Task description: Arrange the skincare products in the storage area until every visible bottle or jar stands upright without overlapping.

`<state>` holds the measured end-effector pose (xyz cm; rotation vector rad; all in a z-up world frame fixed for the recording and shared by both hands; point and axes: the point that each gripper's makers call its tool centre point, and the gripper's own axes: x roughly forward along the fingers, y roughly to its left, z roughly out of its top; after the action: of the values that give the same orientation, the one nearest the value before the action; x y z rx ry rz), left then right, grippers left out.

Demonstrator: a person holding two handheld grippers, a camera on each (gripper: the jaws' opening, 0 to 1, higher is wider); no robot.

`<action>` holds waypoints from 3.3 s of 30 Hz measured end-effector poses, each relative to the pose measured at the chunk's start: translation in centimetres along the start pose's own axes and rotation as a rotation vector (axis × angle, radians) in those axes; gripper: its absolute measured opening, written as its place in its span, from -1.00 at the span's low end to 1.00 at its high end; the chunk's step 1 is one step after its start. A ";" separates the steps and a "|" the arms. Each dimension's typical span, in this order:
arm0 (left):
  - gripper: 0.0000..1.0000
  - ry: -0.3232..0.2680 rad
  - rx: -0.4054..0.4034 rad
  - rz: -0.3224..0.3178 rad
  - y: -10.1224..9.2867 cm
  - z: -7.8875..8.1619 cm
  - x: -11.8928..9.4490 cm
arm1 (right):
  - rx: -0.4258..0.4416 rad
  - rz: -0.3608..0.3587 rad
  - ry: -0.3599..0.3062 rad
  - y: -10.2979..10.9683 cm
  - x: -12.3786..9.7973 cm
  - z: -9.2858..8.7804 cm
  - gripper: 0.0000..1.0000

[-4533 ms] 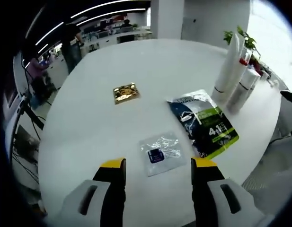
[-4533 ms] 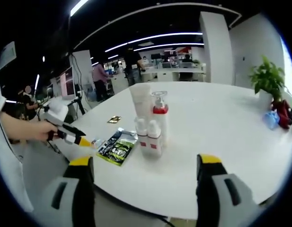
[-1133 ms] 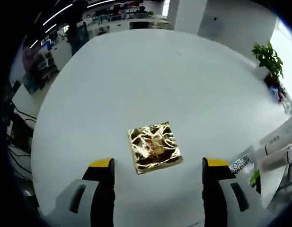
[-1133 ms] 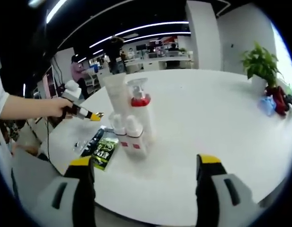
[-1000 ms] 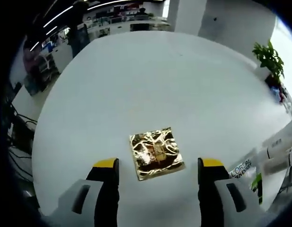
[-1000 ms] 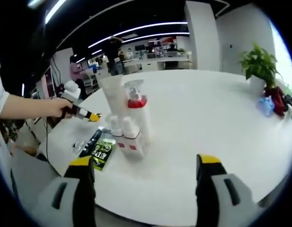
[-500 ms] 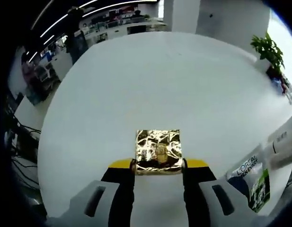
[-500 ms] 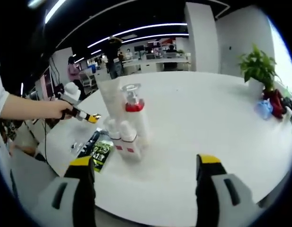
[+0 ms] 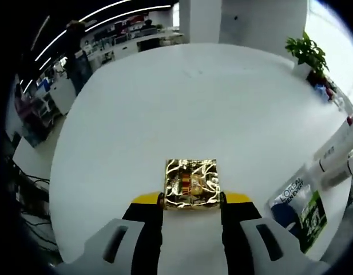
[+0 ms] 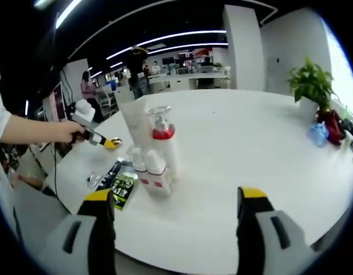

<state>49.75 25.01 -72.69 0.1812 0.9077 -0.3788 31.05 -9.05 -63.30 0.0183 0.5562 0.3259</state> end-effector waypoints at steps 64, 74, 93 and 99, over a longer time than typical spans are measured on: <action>-0.19 0.298 0.670 -0.359 -6.3 -4.6 -0.9 | 0.012 -0.023 0.001 0.1 -1.1 -0.9 0.78; -0.26 0.287 0.691 -0.374 -6.3 -4.5 -0.8 | 0.007 -0.018 -0.006 0.2 -1.0 -0.5 0.78; -0.27 0.310 0.808 -0.446 -8.4 -5.3 -2.4 | 0.001 -0.009 -0.015 0.5 -1.0 -0.1 0.79; -0.27 0.337 0.901 -0.460 -9.0 -5.9 -2.4 | 0.004 -0.015 -0.015 0.3 -1.1 -0.1 0.79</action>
<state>40.56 19.12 -74.27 0.8900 1.0552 -1.2056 30.00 -9.16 -62.82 0.0198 0.5419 0.3095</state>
